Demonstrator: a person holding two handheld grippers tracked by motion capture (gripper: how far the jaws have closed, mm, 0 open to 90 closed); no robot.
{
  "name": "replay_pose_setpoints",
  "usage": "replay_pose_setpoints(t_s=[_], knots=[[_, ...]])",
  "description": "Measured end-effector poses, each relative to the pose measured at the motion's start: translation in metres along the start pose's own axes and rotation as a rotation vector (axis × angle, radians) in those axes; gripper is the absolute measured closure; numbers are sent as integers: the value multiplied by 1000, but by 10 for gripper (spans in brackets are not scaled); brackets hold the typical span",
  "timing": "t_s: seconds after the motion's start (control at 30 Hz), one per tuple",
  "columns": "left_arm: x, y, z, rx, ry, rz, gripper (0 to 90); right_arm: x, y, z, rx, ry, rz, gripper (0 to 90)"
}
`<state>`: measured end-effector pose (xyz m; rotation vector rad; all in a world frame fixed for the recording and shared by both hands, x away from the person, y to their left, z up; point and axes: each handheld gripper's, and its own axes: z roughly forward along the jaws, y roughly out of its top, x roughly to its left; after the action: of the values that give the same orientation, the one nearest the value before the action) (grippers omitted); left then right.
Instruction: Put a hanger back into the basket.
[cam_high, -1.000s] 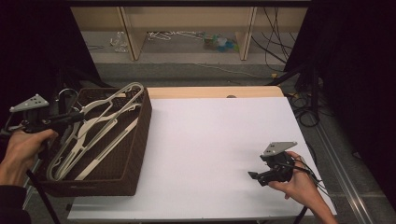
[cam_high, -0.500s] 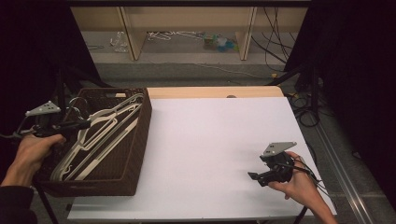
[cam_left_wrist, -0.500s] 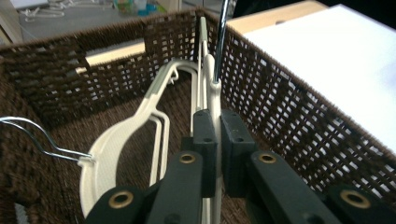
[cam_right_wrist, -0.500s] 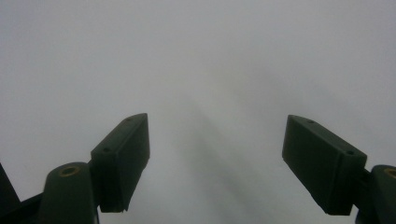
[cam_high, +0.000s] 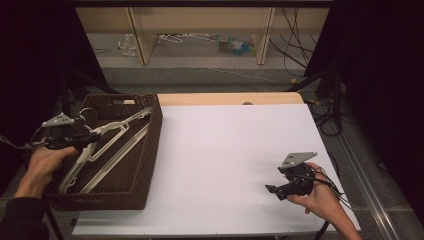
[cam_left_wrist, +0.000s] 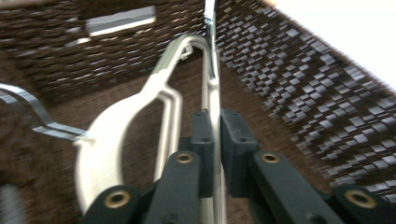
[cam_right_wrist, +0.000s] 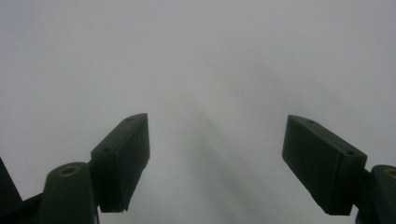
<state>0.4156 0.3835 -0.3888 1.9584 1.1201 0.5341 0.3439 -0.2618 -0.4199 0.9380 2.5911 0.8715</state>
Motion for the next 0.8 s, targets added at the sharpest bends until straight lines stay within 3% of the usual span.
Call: replay_pose_setpoints(t_s=[0.03,0.07,0.1,0.17,0.2,0.27,0.3,0.4,0.43,0.47,0.5,0.63,0.77,0.8], knots=[[2,0,0,-4,8,32,811,0,0,0,-1,-3,-2,243],[5,0,-1,21,43,51,805,0,0,0,-2,-3,-2,243],[3,-2,-1,33,66,15,802,0,0,0,-1,-2,-1,242],[6,-3,-2,53,75,33,787,1,0,0,-1,0,0,243],[5,-4,-7,106,120,14,768,1,0,0,1,2,0,242],[3,-5,-6,96,185,-5,697,1,0,-1,-1,1,1,241],[3,-4,-9,127,186,2,686,0,0,0,-2,-3,0,239],[-2,-2,-12,106,186,-17,657,1,0,0,0,-2,1,238],[-3,0,-14,94,191,4,631,1,0,0,0,-3,0,238],[-9,1,-17,85,191,-12,621,1,1,0,-2,-4,3,238],[-11,3,-18,72,182,2,612,1,1,0,-5,-5,5,238],[-41,10,-22,-52,125,-14,563,2,1,0,-26,-17,-2,236],[-71,16,-28,-136,52,4,526,3,2,-1,-44,-21,-3,232],[-78,17,-29,-154,35,-9,515,3,2,-3,-35,-13,-1,232]])
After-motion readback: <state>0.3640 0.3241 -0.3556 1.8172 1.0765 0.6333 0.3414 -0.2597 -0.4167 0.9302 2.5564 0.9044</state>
